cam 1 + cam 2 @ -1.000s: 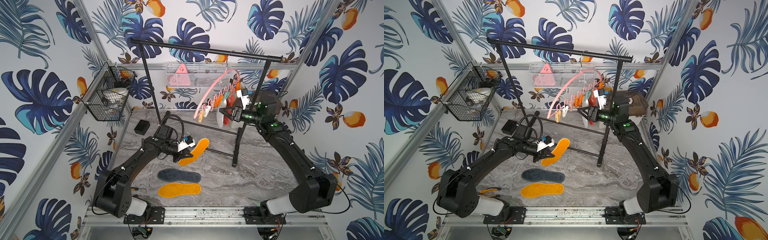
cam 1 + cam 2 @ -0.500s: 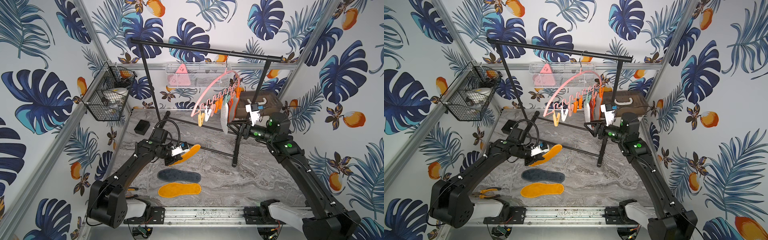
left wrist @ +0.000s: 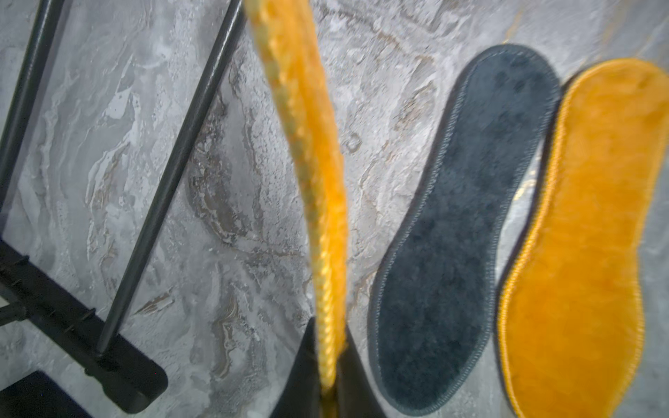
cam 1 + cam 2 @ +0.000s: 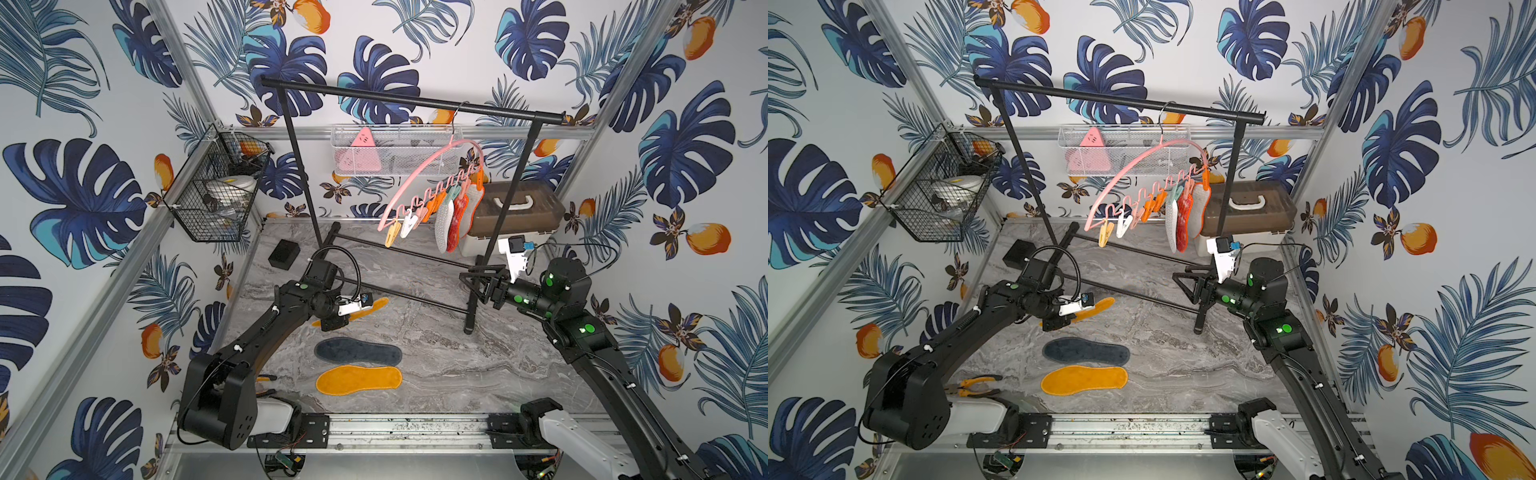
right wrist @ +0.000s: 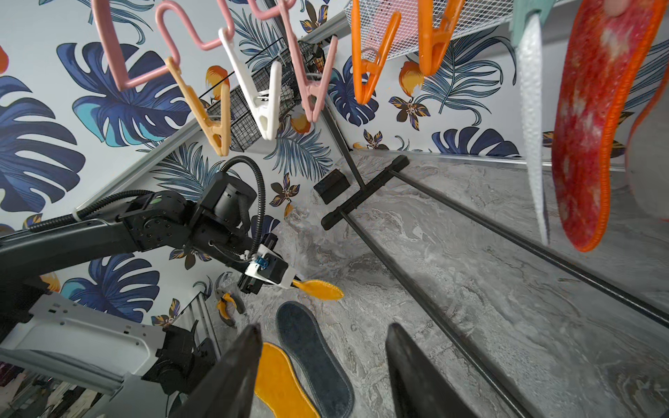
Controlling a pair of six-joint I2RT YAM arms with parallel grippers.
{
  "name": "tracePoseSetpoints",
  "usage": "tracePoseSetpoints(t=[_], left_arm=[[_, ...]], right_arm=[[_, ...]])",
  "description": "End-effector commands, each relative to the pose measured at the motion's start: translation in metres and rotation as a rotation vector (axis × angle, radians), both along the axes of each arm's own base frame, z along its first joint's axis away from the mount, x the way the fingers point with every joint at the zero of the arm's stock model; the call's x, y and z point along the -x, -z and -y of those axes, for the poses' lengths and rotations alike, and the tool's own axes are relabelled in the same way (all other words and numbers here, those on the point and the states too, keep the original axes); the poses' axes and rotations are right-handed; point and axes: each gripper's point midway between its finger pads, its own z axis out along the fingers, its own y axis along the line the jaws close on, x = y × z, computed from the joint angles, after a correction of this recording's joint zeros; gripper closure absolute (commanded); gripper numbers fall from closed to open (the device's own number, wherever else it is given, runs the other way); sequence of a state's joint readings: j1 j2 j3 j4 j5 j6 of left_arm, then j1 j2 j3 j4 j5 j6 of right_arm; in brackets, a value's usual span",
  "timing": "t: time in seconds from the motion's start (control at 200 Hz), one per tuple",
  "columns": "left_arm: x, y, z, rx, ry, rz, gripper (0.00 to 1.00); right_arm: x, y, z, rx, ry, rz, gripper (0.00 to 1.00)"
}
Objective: Take the shoe insoles off the hanger
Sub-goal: Place the insole at the center of the board.
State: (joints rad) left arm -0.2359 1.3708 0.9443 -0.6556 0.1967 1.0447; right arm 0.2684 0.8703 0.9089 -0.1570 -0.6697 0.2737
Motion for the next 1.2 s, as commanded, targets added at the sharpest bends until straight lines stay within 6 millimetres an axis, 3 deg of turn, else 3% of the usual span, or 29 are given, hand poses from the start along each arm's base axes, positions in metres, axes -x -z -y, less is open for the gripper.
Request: tracePoseSetpoints(t=[0.0, 0.145, 0.39, 0.7, 0.841, 1.006, 1.101, 1.196], left_arm=[[-0.029, 0.007, -0.019, -0.094, -0.098, 0.107, 0.91], [-0.026, 0.026, -0.035, -0.188, -0.074, 0.156, 0.89], [-0.033, 0.039, -0.053, -0.268, -0.124, 0.23, 0.89], [-0.031, 0.054, -0.062, -0.302, -0.175, 0.234, 0.84], [-0.018, 0.06, -0.061, -0.293, -0.157, 0.195, 0.81], [-0.013, 0.059, -0.062, -0.293, -0.151, 0.207, 0.78], [-0.013, 0.057, -0.06, -0.278, -0.161, 0.195, 0.69], [-0.015, 0.055, -0.06, -0.272, -0.171, 0.194, 0.68]], right_arm=[[0.001, -0.009, 0.003, -0.005, 0.021, 0.052, 0.41], [0.008, -0.011, 0.005, 0.011, 0.023, 0.062, 0.41], [0.01, -0.016, 0.007, -0.002, 0.032, 0.078, 0.41], [0.011, -0.021, 0.006, -0.016, 0.025, 0.052, 0.41], [0.011, -0.024, 0.006, -0.027, 0.027, 0.059, 0.41], [0.006, -0.018, 0.004, -0.043, 0.03, 0.033, 0.4], [0.003, -0.012, 0.002, -0.051, 0.026, 0.013, 0.4], [0.002, -0.009, 0.001, -0.049, 0.022, -0.001, 0.41]])
